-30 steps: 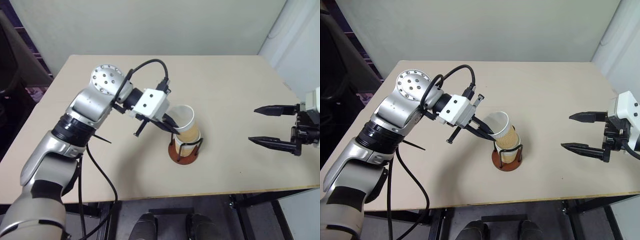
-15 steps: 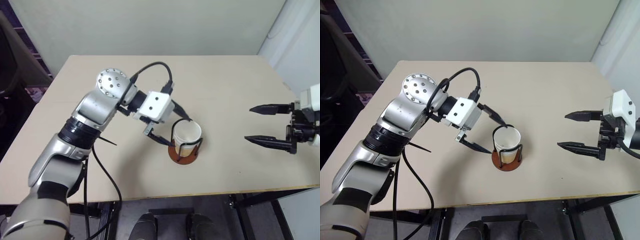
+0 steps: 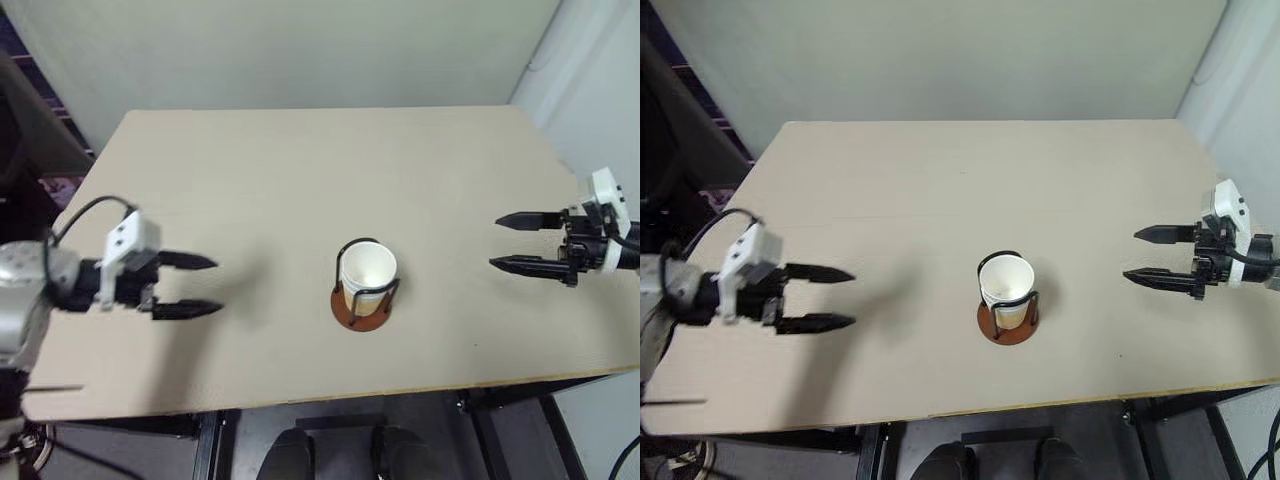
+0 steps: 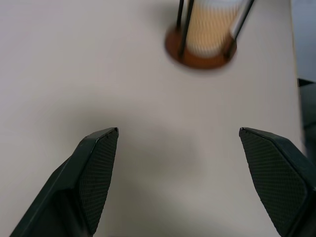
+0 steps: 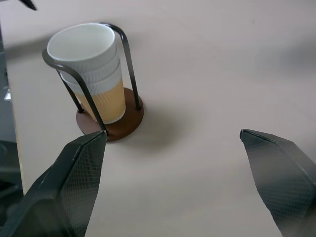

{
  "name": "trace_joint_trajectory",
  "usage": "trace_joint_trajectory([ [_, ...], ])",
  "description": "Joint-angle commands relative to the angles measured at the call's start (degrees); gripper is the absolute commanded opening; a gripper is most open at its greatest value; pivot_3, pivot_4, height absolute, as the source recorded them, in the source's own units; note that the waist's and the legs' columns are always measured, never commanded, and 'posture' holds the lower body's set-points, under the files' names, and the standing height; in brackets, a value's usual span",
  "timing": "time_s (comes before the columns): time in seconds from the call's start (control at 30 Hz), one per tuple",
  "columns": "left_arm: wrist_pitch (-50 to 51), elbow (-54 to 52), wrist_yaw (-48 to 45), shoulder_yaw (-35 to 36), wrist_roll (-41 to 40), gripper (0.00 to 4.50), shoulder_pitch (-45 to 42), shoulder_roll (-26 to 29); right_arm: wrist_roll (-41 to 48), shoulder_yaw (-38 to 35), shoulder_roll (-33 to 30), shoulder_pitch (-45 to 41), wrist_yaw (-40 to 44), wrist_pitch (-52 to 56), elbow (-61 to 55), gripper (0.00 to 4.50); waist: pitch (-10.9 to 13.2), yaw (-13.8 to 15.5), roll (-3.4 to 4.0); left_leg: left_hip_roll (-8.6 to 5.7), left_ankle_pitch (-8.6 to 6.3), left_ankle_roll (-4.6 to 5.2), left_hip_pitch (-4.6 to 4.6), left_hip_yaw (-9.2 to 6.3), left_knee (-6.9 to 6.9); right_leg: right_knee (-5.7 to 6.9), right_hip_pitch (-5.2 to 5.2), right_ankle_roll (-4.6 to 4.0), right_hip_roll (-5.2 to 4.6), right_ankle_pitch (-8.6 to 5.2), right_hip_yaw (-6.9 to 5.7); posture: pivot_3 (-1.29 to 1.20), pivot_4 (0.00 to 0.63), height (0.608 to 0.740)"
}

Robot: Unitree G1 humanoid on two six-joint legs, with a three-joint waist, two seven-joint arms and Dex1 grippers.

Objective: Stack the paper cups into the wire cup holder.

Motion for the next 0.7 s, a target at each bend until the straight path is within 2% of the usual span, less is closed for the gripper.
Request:
trace_joint_trajectory([
  [0.03,-0.14,-2.75,0.96,5.25,-1.35,4.18,2.4,1.05,-1.27,-0.78,-1.03,-1.73,1.93,-1.77,2.86,4.5,0.0,0.37,0.0,-0.02,-0.01,0.02,0.01,0.0,0.05,0.11,0.0,-0.13,-0.03,-0.07,0.0,0.0,0.15,0.74],
  [0.33,0.81,-4.21,3.94,5.22,-1.93,4.18,3.53,0.39,-2.55,-0.51,0.24,-3.43,2.87,-1.78,4.16,4.5,-0.01,-0.86,-0.01,-0.01,-0.01,-0.05,0.47,0.11,-0.01,0.74,0.0,-0.67,-0.09,-0.01,-0.04,0.0,0.15,0.74],
  [0.7,1.43,-5.52,5.9,5.65,-2.33,4.18,4.54,0.28,-3.4,-0.18,1.69,-4.1,2.34,-1.37,4.29,4.5,-0.01,-1.39,-0.01,0.01,0.08,-0.18,0.55,0.11,-0.11,0.75,0.0,-0.75,-0.07,-0.03,-0.03,0.0,0.15,0.74],
])
